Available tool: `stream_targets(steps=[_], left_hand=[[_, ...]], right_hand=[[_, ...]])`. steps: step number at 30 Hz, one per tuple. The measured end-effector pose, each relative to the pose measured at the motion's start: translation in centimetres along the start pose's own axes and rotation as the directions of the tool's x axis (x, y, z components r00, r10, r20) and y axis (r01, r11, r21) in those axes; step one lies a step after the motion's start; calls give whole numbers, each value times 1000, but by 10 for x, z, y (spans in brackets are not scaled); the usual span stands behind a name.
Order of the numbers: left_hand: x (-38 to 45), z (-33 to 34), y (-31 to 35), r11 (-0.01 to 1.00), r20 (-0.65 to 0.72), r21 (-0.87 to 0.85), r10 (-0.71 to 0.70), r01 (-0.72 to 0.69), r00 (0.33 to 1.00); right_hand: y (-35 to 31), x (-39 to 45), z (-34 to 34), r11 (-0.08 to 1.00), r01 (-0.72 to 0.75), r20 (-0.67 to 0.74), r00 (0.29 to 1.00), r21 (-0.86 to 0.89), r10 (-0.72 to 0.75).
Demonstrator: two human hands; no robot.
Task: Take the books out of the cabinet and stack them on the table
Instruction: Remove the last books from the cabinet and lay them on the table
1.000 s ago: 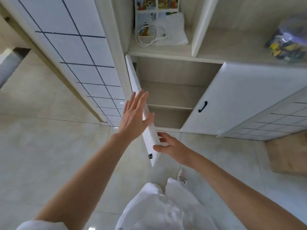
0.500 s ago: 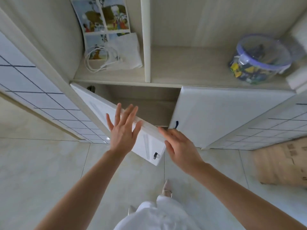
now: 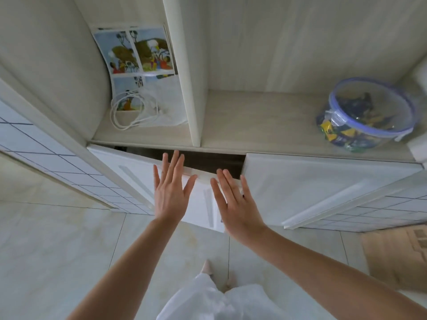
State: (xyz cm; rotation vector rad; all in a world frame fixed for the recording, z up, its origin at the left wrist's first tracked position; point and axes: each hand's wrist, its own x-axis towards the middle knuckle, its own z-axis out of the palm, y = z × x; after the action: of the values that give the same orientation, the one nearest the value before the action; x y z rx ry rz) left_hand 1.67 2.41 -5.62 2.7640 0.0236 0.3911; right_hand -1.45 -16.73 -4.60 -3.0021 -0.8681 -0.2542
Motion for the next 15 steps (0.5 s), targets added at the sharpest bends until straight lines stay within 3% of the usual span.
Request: stream_targets(steps=[7, 15], left_hand=[[34, -1, -33, 988, 16, 70, 135, -135, 991], [50, 5, -32, 984, 18, 106, 141, -142, 990]], right_hand=[[40, 32, 12, 985, 66, -76, 994, -159, -79], [48, 54, 14, 992, 21, -96, 995, -127, -33]])
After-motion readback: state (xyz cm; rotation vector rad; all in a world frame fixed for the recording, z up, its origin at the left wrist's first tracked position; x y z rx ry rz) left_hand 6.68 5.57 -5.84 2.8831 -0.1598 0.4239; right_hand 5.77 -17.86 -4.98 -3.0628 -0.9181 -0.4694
